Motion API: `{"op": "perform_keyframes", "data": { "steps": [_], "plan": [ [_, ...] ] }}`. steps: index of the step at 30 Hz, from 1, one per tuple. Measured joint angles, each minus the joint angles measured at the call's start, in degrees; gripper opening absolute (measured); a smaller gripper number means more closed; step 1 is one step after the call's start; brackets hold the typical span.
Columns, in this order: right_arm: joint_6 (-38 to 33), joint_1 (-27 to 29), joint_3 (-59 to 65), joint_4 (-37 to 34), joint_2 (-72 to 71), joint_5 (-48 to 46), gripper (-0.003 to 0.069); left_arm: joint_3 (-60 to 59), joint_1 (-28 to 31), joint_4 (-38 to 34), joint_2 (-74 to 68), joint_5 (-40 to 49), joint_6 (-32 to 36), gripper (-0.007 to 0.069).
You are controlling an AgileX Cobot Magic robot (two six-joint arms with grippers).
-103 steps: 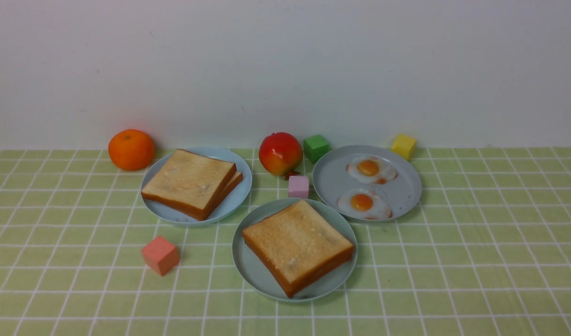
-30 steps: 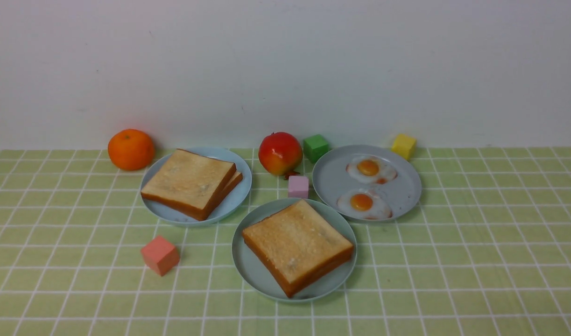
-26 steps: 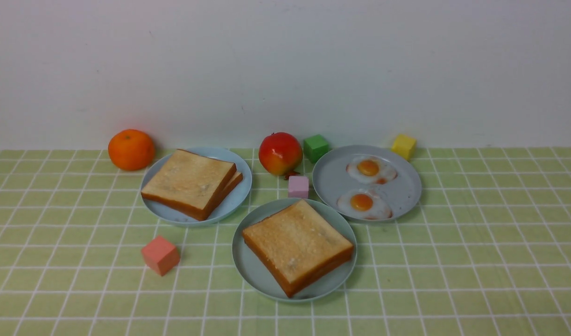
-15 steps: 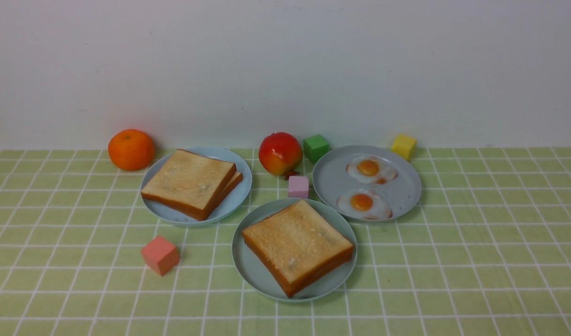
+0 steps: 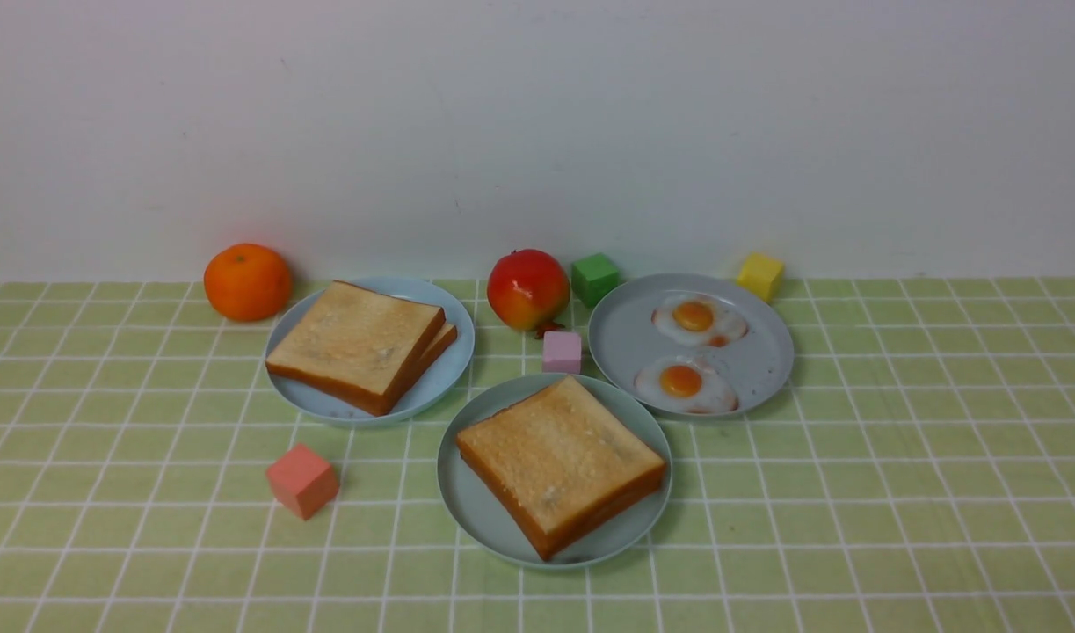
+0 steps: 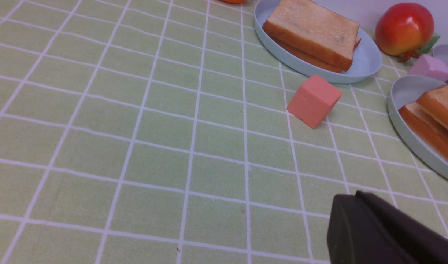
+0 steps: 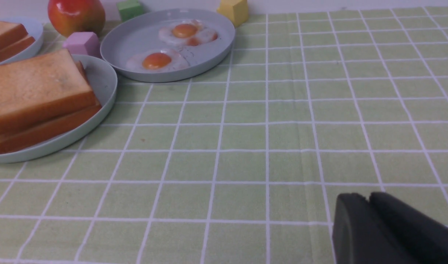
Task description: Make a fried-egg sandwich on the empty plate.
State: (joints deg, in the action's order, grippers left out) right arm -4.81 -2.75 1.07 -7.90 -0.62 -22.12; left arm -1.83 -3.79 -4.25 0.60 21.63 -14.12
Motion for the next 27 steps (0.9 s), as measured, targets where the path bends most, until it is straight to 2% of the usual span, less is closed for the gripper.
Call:
{"op": "perform_keyframes", "data": {
  "steps": [27],
  "plan": [
    [0.0,0.0,0.0,0.0,0.0,0.0,0.0094,0.0,0.0,0.0,0.0,0.0,0.0,0.0014]
  ]
}}
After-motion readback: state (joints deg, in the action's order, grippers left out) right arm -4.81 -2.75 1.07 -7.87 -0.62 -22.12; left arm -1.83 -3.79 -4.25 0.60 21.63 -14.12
